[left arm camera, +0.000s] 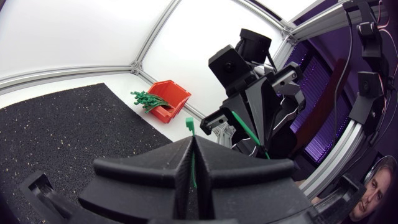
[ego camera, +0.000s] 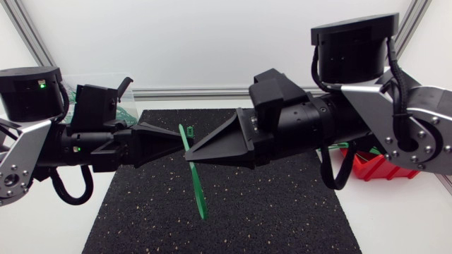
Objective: Take a green cable tie from the red box, thread the tail through the head to close it, then place it in the transparent bin on the left.
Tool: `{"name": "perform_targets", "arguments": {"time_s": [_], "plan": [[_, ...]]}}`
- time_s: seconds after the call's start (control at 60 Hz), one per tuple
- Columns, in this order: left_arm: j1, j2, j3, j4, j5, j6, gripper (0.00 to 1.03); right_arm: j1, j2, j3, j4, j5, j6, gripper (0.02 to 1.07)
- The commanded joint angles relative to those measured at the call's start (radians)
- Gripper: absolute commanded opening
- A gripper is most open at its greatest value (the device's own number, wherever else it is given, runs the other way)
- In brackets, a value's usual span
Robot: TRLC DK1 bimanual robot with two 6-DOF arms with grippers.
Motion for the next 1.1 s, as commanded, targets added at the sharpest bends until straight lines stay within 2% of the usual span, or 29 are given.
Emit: {"name": "perform_targets", "arguments": {"time_s": [0.0,0.283,0.5,1.083], "plan": [[-0.021,-0.043,-0.035,0.012,-0.022,-0.007,0.04,-0.006,0.012,0.03,-0.013,-0.023,0.085,0.08],[-0.054,-0.117,-0.055,0.003,-0.102,-0.012,0.04,-0.017,-0.003,0.074,-0.134,-0.092,0.149,0.08],[-0.058,-0.121,-0.06,0.004,-0.109,-0.015,0.04,-0.029,-0.003,0.096,-0.228,-0.114,0.152,0.08],[-0.122,-0.172,-0.073,0.0,-0.178,-0.012,0.04,-0.068,0.006,0.085,-0.234,-0.145,0.146,0.08]]}}
